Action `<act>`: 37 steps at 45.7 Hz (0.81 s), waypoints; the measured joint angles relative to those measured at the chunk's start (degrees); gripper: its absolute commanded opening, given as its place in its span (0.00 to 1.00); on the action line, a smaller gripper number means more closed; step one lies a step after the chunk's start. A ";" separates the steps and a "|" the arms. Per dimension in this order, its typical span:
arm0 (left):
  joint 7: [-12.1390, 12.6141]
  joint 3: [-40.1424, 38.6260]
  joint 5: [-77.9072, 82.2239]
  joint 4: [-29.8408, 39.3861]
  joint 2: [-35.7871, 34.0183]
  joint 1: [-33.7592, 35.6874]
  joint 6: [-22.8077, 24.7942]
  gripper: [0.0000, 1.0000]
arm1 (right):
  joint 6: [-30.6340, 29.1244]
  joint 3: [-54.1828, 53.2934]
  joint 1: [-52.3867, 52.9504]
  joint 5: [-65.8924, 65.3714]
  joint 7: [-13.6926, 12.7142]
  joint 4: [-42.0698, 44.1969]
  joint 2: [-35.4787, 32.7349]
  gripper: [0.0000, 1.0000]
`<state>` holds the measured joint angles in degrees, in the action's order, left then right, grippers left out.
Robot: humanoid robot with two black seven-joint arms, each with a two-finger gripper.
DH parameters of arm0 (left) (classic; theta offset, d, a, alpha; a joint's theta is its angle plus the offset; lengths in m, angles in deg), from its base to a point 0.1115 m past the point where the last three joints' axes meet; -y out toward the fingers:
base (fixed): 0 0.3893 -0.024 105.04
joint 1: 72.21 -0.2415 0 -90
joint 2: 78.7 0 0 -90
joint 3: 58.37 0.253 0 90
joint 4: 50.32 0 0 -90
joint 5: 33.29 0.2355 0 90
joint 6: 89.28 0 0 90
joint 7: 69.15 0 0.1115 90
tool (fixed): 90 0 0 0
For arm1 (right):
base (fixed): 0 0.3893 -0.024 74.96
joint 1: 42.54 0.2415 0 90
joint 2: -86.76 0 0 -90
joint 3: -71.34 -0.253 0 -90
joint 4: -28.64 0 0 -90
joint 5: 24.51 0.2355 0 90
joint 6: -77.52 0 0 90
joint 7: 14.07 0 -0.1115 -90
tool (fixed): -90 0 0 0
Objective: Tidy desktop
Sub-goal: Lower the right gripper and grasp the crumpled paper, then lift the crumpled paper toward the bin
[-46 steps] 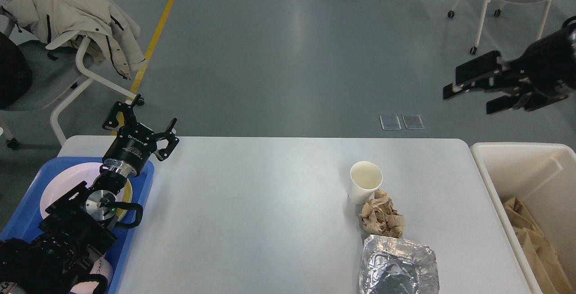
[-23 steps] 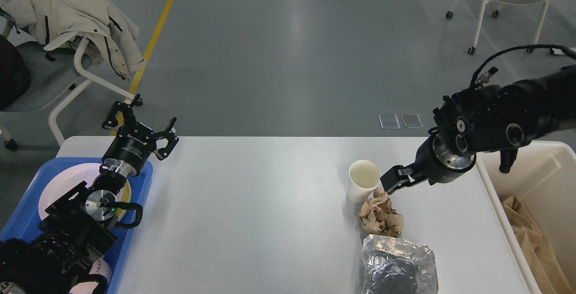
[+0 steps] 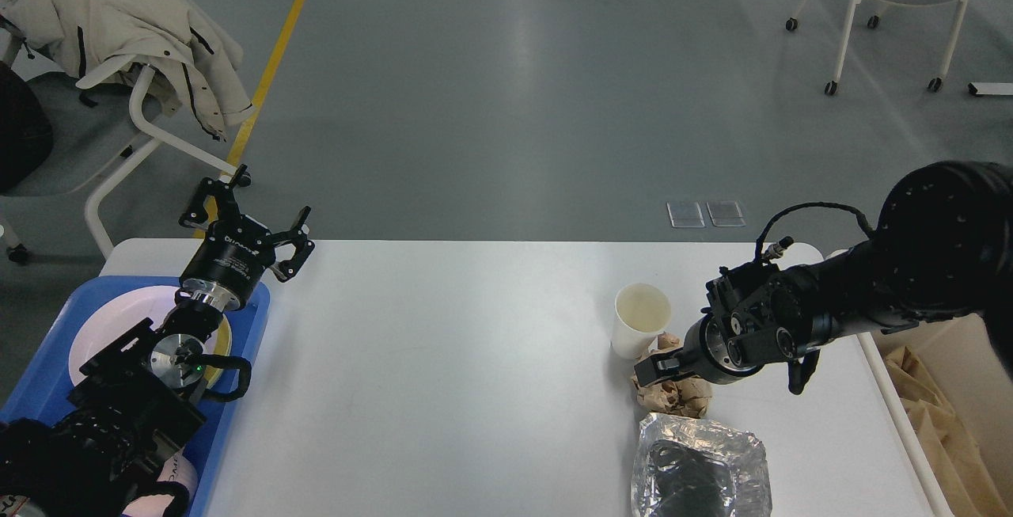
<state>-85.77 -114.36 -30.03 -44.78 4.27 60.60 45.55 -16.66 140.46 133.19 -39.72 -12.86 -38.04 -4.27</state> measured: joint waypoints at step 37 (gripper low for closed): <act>-0.03 0.00 0.04 0.00 0.00 0.00 0.00 1.00 | 9.99 -2.48 -10.45 6.34 -4.74 4.28 1.44 0.45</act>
<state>-85.79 -114.36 -30.00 -44.78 4.27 60.59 45.55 -6.67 137.98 122.74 -33.37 -17.60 -33.76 -2.83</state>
